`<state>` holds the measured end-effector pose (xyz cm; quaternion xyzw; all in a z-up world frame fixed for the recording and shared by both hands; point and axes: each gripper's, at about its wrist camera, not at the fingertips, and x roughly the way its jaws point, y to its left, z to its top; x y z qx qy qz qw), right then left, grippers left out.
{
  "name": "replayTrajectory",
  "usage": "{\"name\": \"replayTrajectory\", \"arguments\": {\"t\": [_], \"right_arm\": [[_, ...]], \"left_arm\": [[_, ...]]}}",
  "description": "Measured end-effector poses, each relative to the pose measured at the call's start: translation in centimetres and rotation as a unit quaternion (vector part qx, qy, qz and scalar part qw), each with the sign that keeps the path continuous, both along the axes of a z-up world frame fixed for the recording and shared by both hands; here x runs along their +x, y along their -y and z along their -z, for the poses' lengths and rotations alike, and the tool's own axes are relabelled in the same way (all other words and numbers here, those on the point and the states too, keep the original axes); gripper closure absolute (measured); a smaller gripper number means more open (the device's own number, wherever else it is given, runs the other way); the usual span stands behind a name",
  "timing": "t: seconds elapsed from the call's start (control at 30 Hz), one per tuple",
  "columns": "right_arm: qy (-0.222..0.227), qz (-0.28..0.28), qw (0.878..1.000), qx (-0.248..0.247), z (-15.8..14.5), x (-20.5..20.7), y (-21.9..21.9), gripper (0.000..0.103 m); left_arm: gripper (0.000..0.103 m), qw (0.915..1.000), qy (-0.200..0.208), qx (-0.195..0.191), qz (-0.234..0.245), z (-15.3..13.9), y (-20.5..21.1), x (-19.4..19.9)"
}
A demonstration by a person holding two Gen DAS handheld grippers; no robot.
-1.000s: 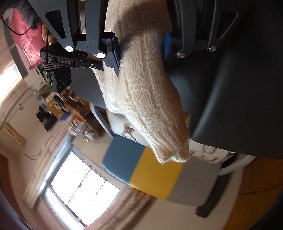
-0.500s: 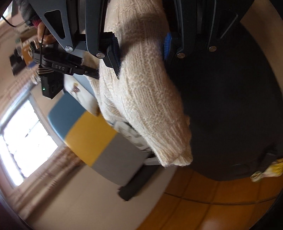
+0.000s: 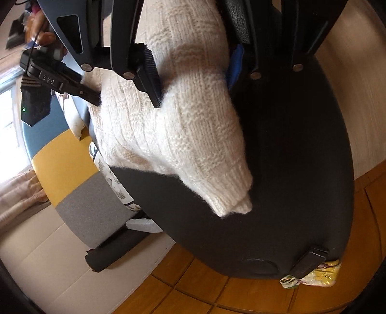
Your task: Fold clothes
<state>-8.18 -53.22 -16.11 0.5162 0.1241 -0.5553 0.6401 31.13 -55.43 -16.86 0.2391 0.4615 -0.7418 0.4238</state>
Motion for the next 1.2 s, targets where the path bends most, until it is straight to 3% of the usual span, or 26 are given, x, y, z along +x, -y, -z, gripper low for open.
{"name": "replayTrajectory", "arguments": {"t": [0.1, 0.2, 0.33, 0.47, 0.6, 0.63, 0.8, 0.93, 1.03, 1.13, 1.2], "right_arm": [[-0.033, -0.04, 0.997, -0.063, -2.6, 2.1, -1.5, 0.068], [-0.067, -0.116, 0.987, -0.086, -4.5, 6.9, 1.7, 0.068], [-0.118, -0.155, 0.979, -0.054, -3.3, 10.9, 5.1, 0.068], [-0.143, -0.136, 0.98, 0.027, 0.4, 10.7, 8.1, 0.07], [-0.063, -0.086, 0.993, 0.055, 3.3, 8.2, 6.5, 0.074], [-0.061, -0.081, 0.994, 0.051, 3.6, 7.9, 5.9, 0.079], [-0.042, -0.067, 0.997, 0.027, 3.8, 7.8, 4.1, 0.079], [-0.061, -0.072, 0.995, 0.01, 0.9, 8.3, 2.7, 0.077], [-0.09, -0.12, 0.988, -0.042, -2.8, 9.9, -0.4, 0.077], [-0.11, -0.172, 0.977, -0.062, -4.2, 12.2, -4.2, 0.077], [-0.125, -0.185, 0.974, -0.043, -3.2, 13.4, -6.1, 0.077]], "left_arm": [[0.052, 0.9996, -0.003, -0.025, -0.012, -1.5, -1.1, 0.4], [0.051, 0.9985, -0.005, -0.049, -0.025, -3.0, -2.3, 0.8], [0.049, 0.996, -0.001, -0.088, -0.012, -4.7, -1.7, -0.9], [0.048, 0.996, 0.027, -0.084, 0.017, -3.6, 1.2, -4.5], [0.048, 0.9956, 0.067, -0.049, 0.044, -0.9, 2.7, -6.2], [0.048, 0.9949, 0.074, -0.048, 0.049, -0.5, 2.7, -6.5], [0.044, 0.9916, 0.096, -0.057, 0.064, 0.4, 2.5, -7.0], [0.044, 0.9907, 0.096, -0.076, 0.061, -0.9, 1.5, -6.5], [0.044, 0.9904, 0.077, -0.1, 0.057, -2.9, -0.4, -5.6], [0.044, 0.9901, 0.057, -0.112, 0.063, -4.3, -3.0, -4.8], [0.043, 0.9901, 0.054, -0.112, 0.066, -4.4, -4.7, -4.7]]}}
